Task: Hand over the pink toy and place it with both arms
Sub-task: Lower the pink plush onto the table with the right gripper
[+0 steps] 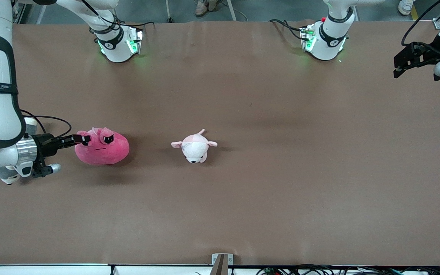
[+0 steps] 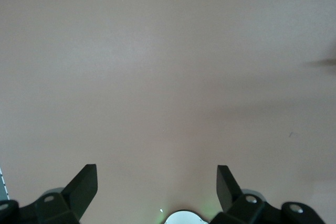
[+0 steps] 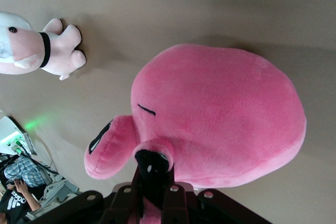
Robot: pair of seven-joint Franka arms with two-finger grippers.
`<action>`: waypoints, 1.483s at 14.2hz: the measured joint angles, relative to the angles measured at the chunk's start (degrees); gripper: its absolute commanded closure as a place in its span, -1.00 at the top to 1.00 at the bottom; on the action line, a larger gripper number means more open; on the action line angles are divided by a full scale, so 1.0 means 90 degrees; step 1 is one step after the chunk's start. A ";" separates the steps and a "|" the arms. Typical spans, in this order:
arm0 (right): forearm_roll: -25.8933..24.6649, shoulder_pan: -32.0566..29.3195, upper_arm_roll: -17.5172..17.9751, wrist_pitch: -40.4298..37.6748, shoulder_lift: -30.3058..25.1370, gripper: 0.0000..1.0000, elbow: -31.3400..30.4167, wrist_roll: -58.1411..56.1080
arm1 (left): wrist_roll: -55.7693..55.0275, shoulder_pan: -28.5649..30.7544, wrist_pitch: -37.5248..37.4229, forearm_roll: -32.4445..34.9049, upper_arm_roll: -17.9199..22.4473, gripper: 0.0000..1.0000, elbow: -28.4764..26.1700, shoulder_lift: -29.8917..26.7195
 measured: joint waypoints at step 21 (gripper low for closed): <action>0.0007 -0.0084 0.0001 0.0237 0.0440 -0.89 0.0023 -0.0292 | 0.0000 -0.0010 0.0024 -0.0009 -0.0062 1.00 -0.0089 0.0039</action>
